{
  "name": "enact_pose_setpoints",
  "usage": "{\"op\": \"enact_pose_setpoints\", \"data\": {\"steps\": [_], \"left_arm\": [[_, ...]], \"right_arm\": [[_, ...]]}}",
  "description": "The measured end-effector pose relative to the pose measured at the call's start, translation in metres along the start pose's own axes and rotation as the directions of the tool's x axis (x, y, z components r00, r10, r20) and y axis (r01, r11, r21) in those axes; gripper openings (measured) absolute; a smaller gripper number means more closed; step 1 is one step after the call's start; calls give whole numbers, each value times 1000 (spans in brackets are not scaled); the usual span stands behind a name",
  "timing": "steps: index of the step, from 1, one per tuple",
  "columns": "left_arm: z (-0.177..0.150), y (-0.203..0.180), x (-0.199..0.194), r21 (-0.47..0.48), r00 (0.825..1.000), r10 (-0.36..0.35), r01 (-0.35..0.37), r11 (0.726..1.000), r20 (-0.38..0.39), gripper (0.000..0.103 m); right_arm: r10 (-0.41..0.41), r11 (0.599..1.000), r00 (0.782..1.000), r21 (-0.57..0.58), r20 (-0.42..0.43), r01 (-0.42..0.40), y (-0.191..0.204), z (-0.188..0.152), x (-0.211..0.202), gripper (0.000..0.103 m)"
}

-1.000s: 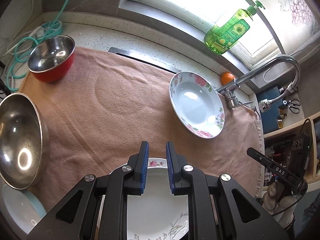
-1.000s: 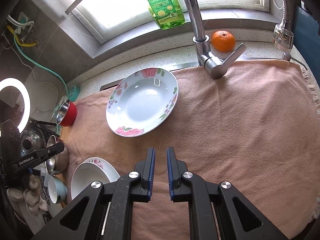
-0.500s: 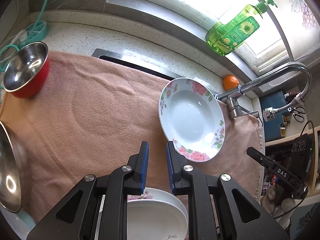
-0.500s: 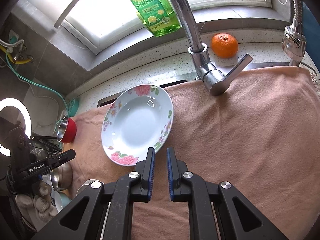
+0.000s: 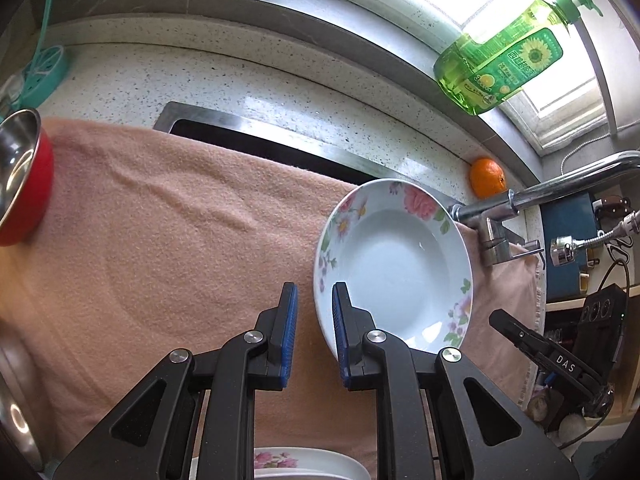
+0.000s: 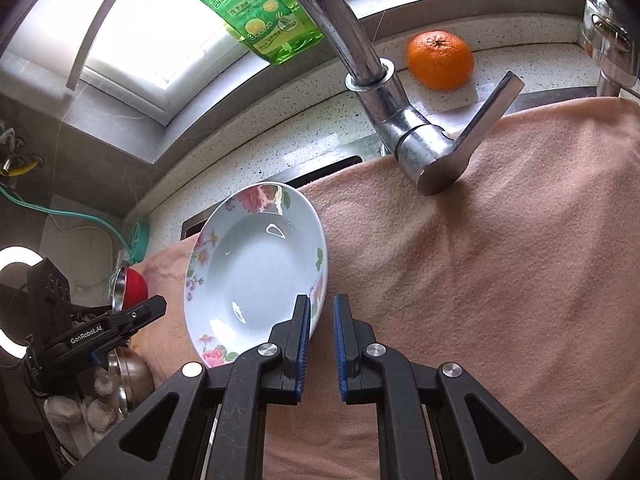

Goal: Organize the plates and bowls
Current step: 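Close the left gripper on the pink-flowered plate rim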

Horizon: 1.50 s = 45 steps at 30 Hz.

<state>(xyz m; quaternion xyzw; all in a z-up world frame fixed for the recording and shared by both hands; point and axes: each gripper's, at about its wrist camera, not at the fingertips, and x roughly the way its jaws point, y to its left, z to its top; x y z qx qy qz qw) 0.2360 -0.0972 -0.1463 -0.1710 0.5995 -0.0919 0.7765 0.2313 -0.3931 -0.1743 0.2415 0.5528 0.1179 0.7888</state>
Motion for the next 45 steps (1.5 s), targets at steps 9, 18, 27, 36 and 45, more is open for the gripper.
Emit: {"op": "enact_pose_setpoints", "data": {"steps": [9,18,27,36,45], "left_arm": [[17,-1,18,0,1000,15,-15,1000,-14,15],[20,0,27,5,999,21,-20,1000,-26,15],[21,-5,33,22,999,17,-16,1000,-30,15],[22,-6,33,37,999,19,-18,999,-28,11],[21,-8,34,47,999,19,-18,999,-29,7]], "right_arm": [[-8,1000,1000,5,-10,8,2,10,16,11],[-18,1000,1000,5,-21,18,3,16,26,11],[-32,999,999,-2,-35,32,7,20,35,10],[-38,999,998,2,-48,38,7,21,44,8],[-43,999,998,3,-48,44,8,20,47,6]]}}
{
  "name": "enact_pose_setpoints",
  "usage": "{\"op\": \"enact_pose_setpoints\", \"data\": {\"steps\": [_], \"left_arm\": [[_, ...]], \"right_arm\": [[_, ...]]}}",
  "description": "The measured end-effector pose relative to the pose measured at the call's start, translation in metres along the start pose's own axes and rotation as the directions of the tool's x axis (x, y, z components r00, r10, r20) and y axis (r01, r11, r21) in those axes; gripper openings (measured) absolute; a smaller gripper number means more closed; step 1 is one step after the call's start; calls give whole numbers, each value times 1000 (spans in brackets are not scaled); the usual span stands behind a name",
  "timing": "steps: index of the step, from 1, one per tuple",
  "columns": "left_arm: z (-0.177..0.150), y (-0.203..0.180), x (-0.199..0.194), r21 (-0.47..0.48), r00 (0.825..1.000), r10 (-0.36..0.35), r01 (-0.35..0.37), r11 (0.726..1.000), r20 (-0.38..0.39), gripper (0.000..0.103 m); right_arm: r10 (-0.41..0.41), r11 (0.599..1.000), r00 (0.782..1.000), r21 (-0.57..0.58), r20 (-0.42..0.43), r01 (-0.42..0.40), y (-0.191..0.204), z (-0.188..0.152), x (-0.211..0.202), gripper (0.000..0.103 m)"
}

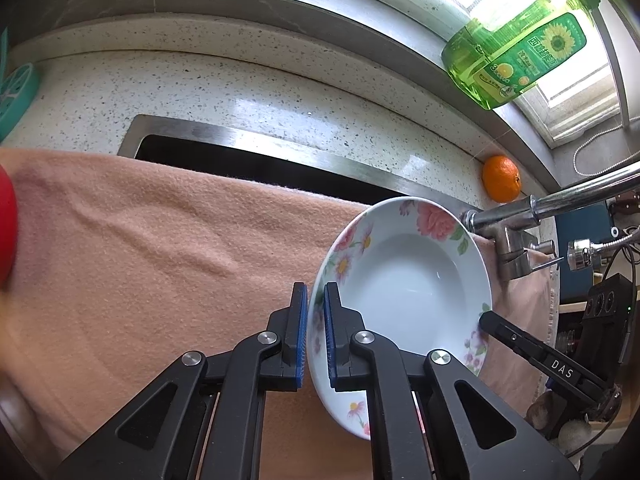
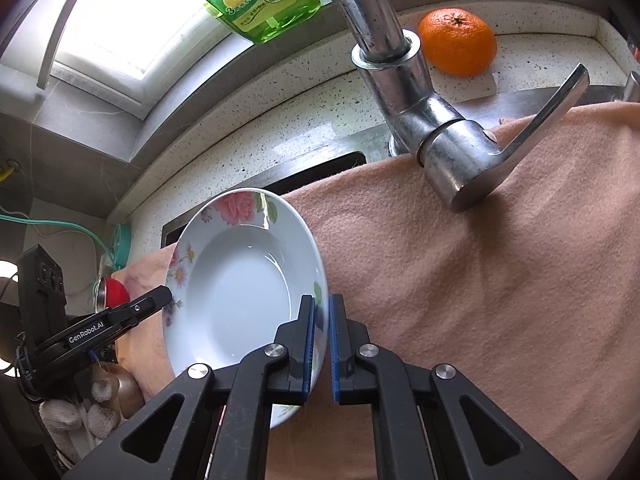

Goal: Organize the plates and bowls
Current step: 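Close the left gripper on the pink-flowered plate rim, then lift the pink-flowered plate with the left gripper and carry it to the stack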

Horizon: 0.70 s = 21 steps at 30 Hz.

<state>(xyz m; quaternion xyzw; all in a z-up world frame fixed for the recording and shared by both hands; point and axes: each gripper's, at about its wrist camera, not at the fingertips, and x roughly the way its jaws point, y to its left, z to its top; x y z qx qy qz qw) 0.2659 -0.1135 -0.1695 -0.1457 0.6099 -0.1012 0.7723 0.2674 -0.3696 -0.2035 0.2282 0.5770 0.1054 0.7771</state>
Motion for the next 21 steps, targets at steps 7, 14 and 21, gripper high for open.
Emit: {"op": "enact_pose_setpoints", "data": {"steps": [7,14,21], "left_arm": [[1,2,1,-5,1000,-16,16,1000,-7,7],[-1,2,-2,-12,1000,-28,28,1000,-7,7],[-3,1,-6,-5,1000,-29,29,1000,-3,7]], "right_arm": [[9,1000,1000,6,-3,-9,-3,1,0,6],[9,1000,1000,21,-6,-9,-5,1,0,7],[13,999,1000,32,-8,-13,-7,2,-2,7]]}}
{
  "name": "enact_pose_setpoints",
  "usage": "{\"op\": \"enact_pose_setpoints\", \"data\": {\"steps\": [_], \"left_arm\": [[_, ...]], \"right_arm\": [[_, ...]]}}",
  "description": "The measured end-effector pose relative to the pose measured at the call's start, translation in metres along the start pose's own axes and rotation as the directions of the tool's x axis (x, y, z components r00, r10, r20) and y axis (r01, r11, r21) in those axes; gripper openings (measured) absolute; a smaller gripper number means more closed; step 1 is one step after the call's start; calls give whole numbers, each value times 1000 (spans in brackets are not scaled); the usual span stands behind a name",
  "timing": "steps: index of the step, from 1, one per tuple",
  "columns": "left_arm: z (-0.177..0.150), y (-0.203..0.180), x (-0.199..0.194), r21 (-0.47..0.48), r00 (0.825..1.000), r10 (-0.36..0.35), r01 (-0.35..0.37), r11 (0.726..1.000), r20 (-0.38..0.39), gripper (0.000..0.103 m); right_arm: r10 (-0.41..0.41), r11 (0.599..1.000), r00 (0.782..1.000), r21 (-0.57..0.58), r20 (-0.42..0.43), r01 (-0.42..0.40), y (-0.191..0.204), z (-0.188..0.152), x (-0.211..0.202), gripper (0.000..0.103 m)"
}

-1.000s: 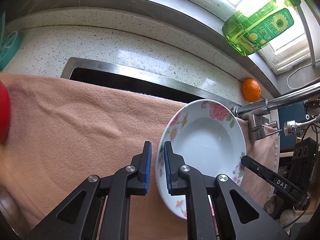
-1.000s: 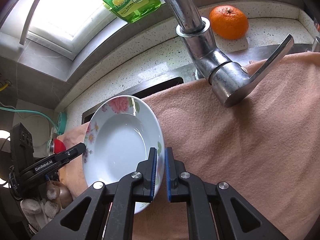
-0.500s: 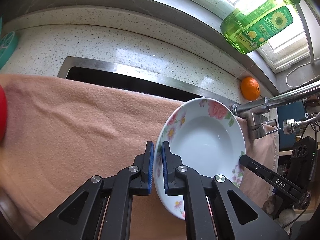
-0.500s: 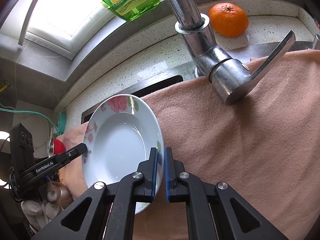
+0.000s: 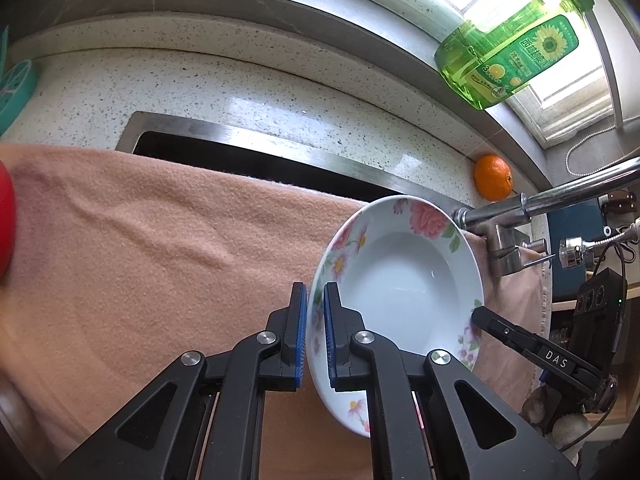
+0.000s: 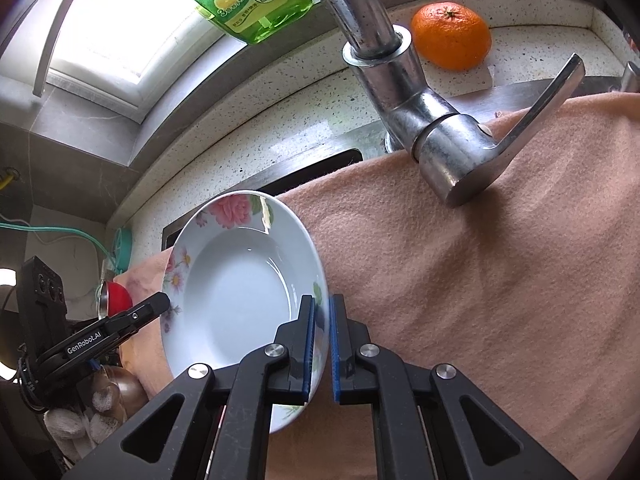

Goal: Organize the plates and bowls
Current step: 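Lift the pink-flowered plate with the left gripper and carry it to the stack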

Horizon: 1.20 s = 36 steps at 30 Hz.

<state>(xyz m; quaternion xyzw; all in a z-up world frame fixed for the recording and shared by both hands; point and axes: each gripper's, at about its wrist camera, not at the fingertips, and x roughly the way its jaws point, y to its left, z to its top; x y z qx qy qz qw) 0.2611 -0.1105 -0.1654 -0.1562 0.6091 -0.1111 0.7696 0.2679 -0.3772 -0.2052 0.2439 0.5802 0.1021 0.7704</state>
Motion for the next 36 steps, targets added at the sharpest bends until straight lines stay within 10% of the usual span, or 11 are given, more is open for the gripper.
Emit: {"op": "enact_pose_setpoints", "data": {"steps": [36], "left_arm": [[-51,12,-82,16,995,-66,65,998,69,7]], "right_arm": [[65,995,996,-80,62,-59,45,-69,-70,7]]}}
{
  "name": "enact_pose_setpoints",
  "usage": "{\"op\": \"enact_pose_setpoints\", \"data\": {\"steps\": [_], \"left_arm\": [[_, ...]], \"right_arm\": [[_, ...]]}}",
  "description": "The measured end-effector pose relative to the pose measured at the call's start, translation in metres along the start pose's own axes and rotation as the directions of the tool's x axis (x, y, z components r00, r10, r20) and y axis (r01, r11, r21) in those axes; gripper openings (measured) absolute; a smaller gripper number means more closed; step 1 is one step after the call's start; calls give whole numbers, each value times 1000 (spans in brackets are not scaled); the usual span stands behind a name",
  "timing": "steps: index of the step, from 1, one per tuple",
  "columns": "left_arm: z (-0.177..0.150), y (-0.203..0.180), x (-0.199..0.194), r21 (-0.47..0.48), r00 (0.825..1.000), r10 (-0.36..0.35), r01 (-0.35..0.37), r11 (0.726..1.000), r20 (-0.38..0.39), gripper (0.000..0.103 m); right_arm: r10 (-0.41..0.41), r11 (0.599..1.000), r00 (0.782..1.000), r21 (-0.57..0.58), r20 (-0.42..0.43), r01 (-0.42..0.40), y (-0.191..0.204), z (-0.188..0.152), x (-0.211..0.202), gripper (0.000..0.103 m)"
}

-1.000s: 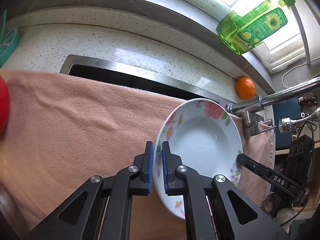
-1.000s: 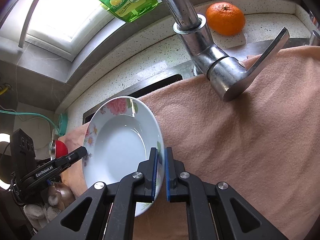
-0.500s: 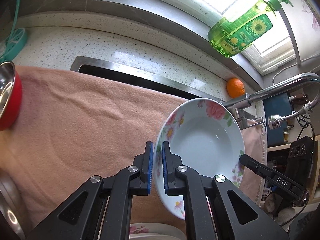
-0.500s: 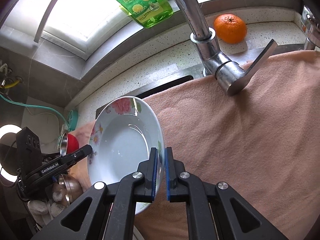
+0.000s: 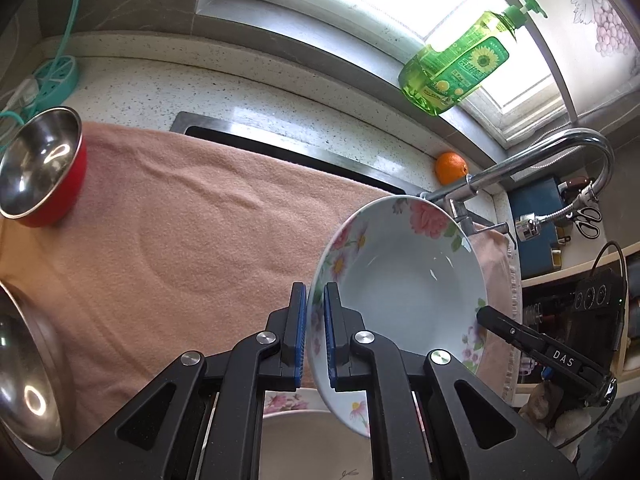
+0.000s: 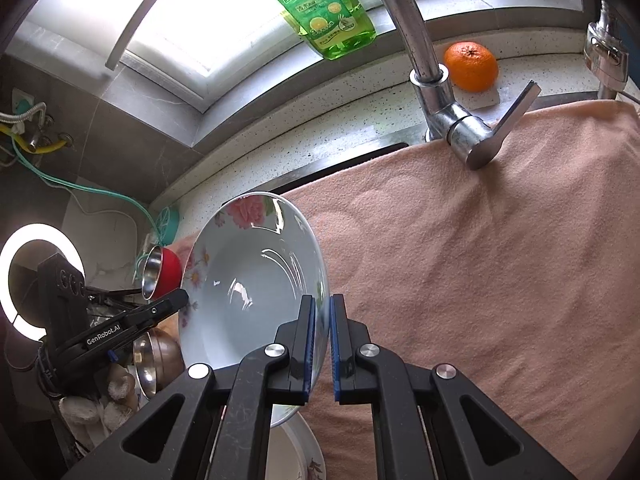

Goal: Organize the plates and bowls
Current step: 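Lift the pink-flowered plate with the left gripper and carry it to the stack, then lower the pink-flowered plate onto the white plate stack with the left gripper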

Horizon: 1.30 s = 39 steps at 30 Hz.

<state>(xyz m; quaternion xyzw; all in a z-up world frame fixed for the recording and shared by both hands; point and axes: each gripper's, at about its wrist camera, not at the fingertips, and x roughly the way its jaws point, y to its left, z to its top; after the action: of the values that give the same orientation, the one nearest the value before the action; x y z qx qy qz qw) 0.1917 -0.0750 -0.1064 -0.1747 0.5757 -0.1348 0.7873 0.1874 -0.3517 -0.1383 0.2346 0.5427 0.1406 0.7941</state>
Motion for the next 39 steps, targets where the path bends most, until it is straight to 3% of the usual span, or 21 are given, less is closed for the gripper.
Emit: {"op": "enact_pose_setpoints", "data": {"steps": [17,39], "left_arm": [[-44,34,-46,-17,999,-15,16,1000,35,7],[-94,64,-56,-58,999,-48,47,997,-7,7]], "right_arm": [[27,1000,999,-9,-35,-27,27,-64,-1,7],[27,1000,996,5,-87,-27,32,-121,6,7]]}}
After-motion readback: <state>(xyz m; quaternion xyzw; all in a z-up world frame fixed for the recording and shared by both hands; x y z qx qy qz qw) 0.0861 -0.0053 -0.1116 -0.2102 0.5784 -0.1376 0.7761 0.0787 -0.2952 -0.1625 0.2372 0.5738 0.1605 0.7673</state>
